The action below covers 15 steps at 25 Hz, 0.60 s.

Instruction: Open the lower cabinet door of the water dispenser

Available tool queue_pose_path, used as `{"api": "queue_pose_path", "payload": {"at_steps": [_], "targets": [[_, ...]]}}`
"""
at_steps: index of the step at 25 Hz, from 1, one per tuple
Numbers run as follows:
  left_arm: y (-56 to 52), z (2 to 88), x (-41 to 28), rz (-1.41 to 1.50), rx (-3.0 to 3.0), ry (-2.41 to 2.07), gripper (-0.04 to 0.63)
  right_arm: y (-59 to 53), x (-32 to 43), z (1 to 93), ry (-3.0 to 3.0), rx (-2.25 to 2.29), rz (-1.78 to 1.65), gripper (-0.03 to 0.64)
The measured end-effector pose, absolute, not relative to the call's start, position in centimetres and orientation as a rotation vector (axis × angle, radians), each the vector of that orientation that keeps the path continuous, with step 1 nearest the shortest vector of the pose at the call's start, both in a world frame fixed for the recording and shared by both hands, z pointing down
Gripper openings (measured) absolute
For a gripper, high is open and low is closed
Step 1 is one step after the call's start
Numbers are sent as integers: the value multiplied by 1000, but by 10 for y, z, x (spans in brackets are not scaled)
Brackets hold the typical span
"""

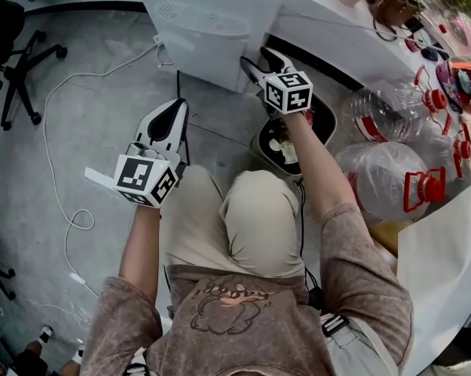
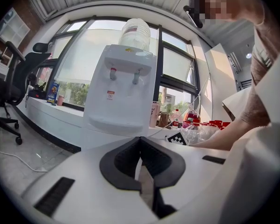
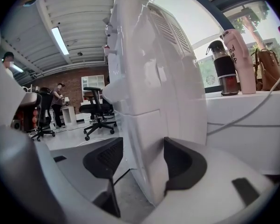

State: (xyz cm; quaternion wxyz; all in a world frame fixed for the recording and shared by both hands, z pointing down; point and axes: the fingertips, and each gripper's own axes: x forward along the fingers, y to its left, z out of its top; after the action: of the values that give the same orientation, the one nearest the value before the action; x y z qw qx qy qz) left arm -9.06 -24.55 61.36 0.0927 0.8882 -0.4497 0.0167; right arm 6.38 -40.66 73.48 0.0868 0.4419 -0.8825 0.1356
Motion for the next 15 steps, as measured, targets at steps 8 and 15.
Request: {"api": "queue_pose_path", "payload": {"at_steps": [8,15], "targets": [[-250,617,-93,52,2639,-1331,17,-411,66,739,-2623,1326,399,253],[-253,618,-96,34,2618,-1336,17,-412,71,740,-2593,1321,387,199]]}}
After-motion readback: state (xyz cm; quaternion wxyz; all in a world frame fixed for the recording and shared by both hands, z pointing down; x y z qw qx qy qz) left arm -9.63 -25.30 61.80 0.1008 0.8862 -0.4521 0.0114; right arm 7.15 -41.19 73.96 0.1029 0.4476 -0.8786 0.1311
